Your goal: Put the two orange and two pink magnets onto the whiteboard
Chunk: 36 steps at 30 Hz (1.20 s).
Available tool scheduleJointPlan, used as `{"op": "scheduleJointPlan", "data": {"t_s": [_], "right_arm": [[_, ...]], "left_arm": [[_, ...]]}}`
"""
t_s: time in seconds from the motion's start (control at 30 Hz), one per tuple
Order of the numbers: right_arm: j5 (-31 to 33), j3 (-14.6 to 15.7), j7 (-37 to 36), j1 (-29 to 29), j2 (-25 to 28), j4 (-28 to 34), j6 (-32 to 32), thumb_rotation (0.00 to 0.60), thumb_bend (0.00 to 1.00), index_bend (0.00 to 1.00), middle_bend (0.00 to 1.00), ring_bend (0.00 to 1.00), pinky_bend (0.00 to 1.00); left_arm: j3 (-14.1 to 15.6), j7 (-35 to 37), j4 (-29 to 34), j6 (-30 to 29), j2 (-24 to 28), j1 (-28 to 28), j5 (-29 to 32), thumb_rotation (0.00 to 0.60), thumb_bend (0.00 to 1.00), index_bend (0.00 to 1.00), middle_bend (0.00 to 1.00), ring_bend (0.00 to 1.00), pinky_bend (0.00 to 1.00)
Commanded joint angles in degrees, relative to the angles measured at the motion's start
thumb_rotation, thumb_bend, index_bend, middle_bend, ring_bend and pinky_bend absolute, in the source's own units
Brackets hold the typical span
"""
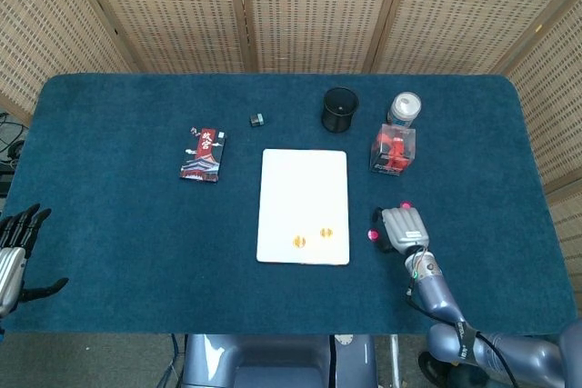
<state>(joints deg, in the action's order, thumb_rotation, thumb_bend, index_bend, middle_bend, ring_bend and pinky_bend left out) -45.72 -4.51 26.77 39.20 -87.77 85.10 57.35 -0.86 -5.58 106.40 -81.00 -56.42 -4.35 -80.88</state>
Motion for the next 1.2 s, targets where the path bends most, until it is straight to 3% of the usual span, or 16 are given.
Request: {"op": "scheduleJointPlan", "data": {"t_s": [0.03, 1.0, 1.2], "right_arm": [[-0.1, -0.2, 0.2, -0.1, -0.2, -0.3, -0.2, 0.6, 0.35, 0.37, 0.96, 1.0, 1.0], [-3.7, 0.0, 1.3, -1.4, -2.1, -1.7, -0.5, 0.6, 0.35, 0.38, 0.96, 1.0, 1.0], [-3.0, -0.2, 1.7, -1.6, -2.1, -2.2, -1.1, 0.6, 0.36, 0.42, 0.96, 1.0, 1.0]], "left_arm": [[0.0, 0.1, 0.0, 0.0, 0.0, 0.0, 0.0, 0.6, 0.09, 0.0, 0.0, 0.0, 0.0], [-0.1, 0.2, -0.1, 0.0, 0.1, 0.0, 0.2, 0.6, 0.09, 0.0, 0.0, 0.0, 0.0], [-0.1, 0.2, -0.1, 0.1, 0.1, -0.1, 0.4, 0.6, 0.09, 0.0, 0.0, 0.0, 0.0]]}}
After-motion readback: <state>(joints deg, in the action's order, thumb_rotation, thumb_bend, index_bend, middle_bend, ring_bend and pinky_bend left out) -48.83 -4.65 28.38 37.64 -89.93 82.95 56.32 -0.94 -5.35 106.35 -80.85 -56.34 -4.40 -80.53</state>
